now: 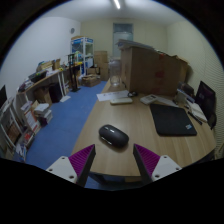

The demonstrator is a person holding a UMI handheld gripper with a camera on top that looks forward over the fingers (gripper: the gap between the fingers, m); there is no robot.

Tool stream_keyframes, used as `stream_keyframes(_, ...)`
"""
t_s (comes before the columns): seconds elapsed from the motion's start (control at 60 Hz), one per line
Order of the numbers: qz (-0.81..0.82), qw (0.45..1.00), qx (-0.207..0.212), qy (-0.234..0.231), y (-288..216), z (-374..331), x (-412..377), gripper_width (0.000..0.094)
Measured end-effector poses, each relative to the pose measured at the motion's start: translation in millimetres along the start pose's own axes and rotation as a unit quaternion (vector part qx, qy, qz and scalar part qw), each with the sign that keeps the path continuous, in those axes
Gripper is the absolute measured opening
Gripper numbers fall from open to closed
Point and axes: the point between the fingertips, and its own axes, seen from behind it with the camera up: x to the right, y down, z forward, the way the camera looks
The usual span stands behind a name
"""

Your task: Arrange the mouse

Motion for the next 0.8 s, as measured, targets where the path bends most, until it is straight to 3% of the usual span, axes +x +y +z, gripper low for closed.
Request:
stream_keyframes(0.217, -0.031, 0.998, -0.016, -0.044, 33, 48, 16, 0.0802)
stream_keyframes(0.233, -0.024, 0.998, -0.003, -0.049, 26, 52, 14, 0.0783)
stream_keyframes(0.467, -0.001, 0.999, 0.035, -0.019, -11, 95, 10, 0.0781)
stream_keyframes(0.55, 0.007, 0.999, 0.039, -0.005, -20, 109, 11, 0.0740)
stream_keyframes(0.617, 0.020, 0.999, 0.034, 0.022, -24, 115, 15, 0.0528)
stream_keyframes(0.8, 0.050, 0.997, -0.017, 0.062, -23, 117, 16, 0.0438)
